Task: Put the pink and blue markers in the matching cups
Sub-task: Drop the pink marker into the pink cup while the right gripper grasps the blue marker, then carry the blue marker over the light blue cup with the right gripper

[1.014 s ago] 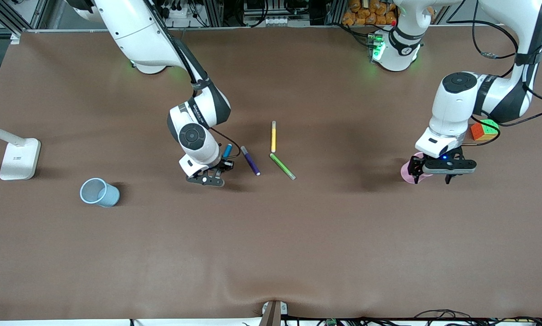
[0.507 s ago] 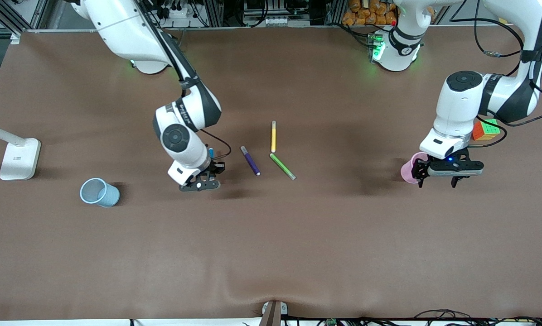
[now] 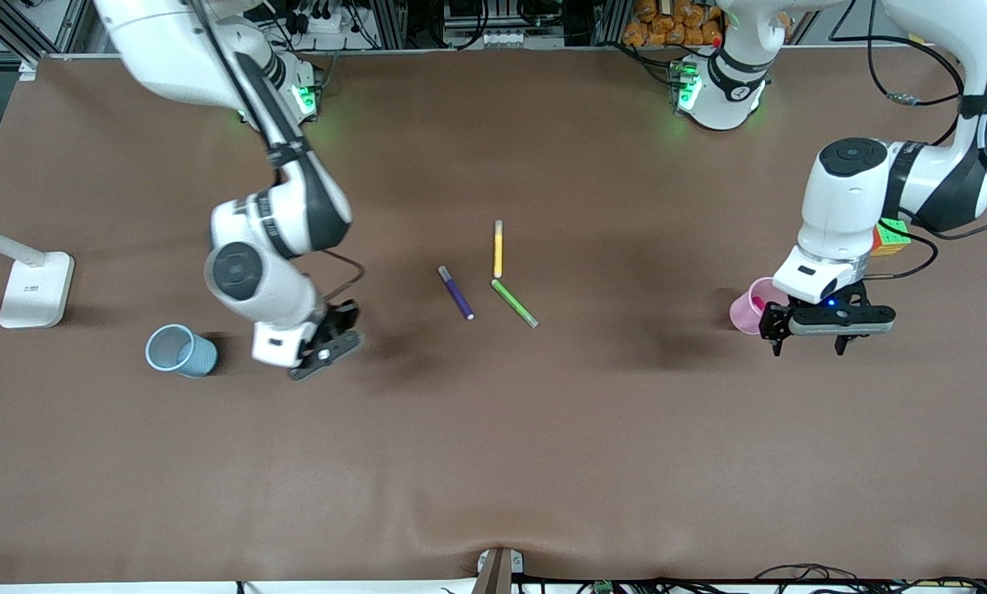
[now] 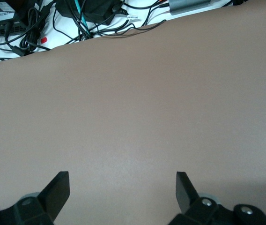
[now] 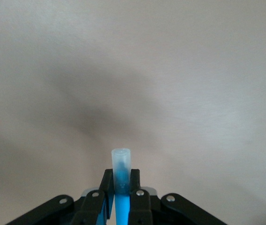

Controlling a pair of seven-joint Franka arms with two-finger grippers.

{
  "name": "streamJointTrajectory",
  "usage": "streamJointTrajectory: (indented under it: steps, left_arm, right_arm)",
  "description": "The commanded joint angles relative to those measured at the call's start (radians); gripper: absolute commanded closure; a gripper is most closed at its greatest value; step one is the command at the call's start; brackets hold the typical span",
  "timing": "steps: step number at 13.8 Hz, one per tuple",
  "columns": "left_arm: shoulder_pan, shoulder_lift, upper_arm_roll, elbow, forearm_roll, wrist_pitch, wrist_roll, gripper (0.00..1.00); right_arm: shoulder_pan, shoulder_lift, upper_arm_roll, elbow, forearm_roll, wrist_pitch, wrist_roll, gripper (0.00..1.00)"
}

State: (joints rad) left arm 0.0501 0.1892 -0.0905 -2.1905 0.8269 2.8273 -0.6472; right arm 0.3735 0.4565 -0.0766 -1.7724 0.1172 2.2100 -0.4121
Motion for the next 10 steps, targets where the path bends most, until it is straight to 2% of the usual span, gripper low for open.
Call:
streamJointTrajectory:
  steps: [1, 3, 4, 6, 8, 10]
  left_arm:
    - [0.007, 0.049, -0.012, 0.063, -0.003, -0.012, 0.047, 0.00]
    - [0.013, 0.045, -0.012, 0.066, -0.005, -0.014, 0.060, 0.00]
    - [0.023, 0.049, -0.014, 0.080, -0.005, -0.012, 0.063, 0.00]
    - [0.025, 0.053, -0.014, 0.101, -0.030, -0.015, 0.118, 0.00]
    - [0.028, 0.050, -0.026, 0.126, -0.110, -0.066, 0.194, 0.00]
    - [0.028, 0.047, -0.054, 0.170, -0.281, -0.176, 0.288, 0.00]
  right_arm:
    - [-0.083, -0.042, 0.020, 0.008, 0.010, -0.033, -0.225, 1.00]
    - [-0.134, -0.062, 0.023, 0.008, 0.025, -0.035, -0.357, 1.00]
    - [-0.162, -0.071, 0.023, 0.007, 0.071, -0.041, -0.423, 1.00]
    - [-0.211, -0.088, 0.020, 0.008, 0.259, -0.105, -0.564, 1.00]
    - [-0.267, -0.099, 0.020, 0.008, 0.353, -0.150, -0.699, 1.00]
    - [-0.327, -0.108, 0.021, 0.010, 0.436, -0.214, -0.816, 1.00]
